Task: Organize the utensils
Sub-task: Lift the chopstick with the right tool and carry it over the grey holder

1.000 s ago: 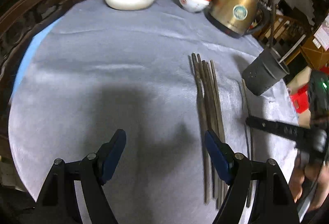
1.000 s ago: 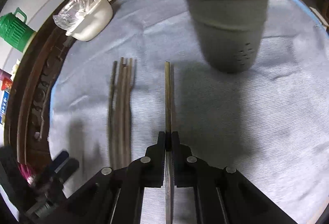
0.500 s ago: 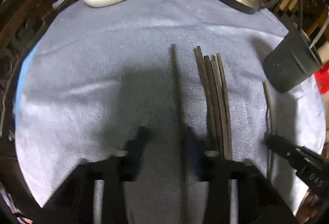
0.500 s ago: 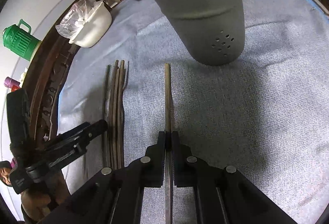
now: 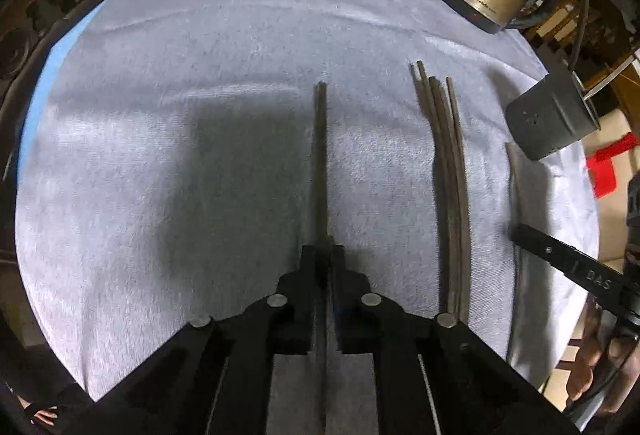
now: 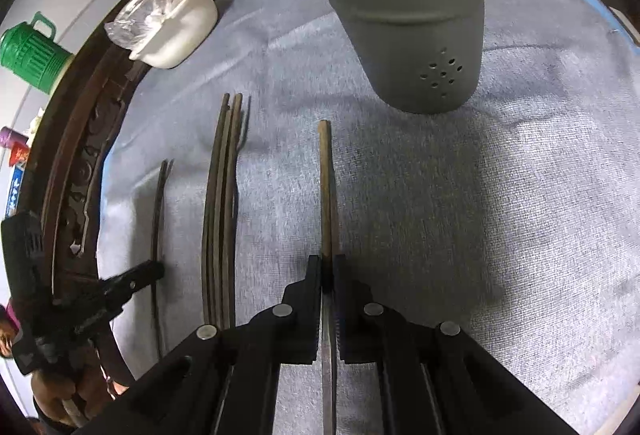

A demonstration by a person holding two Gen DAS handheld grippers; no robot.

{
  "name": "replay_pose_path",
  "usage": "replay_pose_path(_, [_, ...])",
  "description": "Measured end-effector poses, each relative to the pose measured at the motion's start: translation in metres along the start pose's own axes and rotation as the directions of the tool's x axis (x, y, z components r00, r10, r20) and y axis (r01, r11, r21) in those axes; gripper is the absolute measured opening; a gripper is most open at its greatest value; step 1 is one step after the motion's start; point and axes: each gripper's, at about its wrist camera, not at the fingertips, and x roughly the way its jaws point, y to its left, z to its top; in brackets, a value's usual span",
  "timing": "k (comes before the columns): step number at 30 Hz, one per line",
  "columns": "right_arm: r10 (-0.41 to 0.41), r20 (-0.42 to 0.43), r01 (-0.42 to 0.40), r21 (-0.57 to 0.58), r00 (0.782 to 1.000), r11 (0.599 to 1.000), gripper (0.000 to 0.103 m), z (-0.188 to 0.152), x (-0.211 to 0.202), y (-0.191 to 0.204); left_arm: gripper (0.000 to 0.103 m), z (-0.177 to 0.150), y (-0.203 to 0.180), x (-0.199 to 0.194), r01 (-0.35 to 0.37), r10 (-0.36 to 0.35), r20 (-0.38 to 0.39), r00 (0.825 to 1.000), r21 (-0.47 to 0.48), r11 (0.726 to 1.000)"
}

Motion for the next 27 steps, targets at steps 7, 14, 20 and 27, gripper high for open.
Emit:
replay_pose_path(7, [-0.066, -0.010, 0.066, -0.015, 0.998, 0.998, 0.009, 0.029, 0.001, 0.011, 0.043, 0.037, 0.004, 0.002, -0.041, 0.041, -0.018, 0.999, -0.002, 0.999])
replay_pose_path(14, [-0.129, -0.069, 0.122, -0.094, 0.989, 0.988, 0.008, 0.044, 0.014, 0.019, 0.005, 0.055, -0.003, 0.015, -0.071, 0.076, -0.079, 0.994, 0.071, 0.995])
replay_pose_path(20, [-0.083, -0.025, 0.081, -0.082, 0.996, 0.993, 0.006, 0.040, 0.001, 0.014, 0.005, 0.047, 0.018, 0.004, 0.006, -0.006, -0.060, 0.998, 0.004, 1.000])
replay_pose_path(27, [0.039, 0.254, -0.038, -0.011, 0.966, 0.999, 0.006, 0.007, -0.077, 0.005, 0.005, 0.019, 0.031, -0.060, 0.076, -0.073, 0.183, 0.980, -0.007, 0.997])
